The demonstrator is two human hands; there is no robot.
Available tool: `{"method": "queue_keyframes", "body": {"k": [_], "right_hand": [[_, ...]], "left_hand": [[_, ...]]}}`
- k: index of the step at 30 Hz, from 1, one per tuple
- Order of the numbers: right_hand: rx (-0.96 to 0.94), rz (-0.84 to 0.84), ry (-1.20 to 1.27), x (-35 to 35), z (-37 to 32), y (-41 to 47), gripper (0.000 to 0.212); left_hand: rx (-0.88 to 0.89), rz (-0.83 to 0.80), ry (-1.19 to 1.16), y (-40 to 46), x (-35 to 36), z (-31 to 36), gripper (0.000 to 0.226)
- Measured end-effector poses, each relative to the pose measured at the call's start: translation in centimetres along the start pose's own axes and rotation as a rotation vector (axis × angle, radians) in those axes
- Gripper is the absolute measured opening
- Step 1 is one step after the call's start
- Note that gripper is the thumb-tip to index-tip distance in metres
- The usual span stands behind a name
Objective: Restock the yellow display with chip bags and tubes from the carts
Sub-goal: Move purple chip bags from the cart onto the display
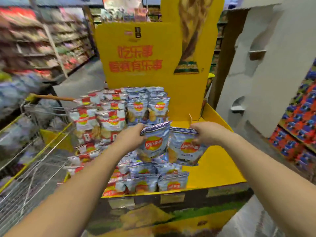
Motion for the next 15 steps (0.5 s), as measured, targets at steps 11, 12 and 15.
{"method": "queue_keyframes", "body": {"k": [11, 12, 15], "right_hand": [[-0.168, 0.045, -0.069, -2.6, 1.6, 21.2, 0.032], [-0.183, 0.04, -0.077, -2.6, 1.9, 22.7, 0.032], [-0.234, -0.002, -0.107, -1.9, 2.6, 27.3, 0.037]], "left_hand": [[-0.086, -0.053, 0.094, 17.3, -2.4, -5.8, 0.037], [-0.091, -0.065, 0.092, 18.7, -2.3, -6.1, 0.038], [-0.119, -0.089, 0.06, 22.5, -1.3, -7.3, 0.044]]}}
Point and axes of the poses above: each hand's wrist, its own y-axis towards the middle knuckle, its own x-axis out of the palm, z = x × y, the point moved 3 cm from there along y, towards the middle knuckle, and after that the axes turned 8 degrees about y, right-handed, at the moved point
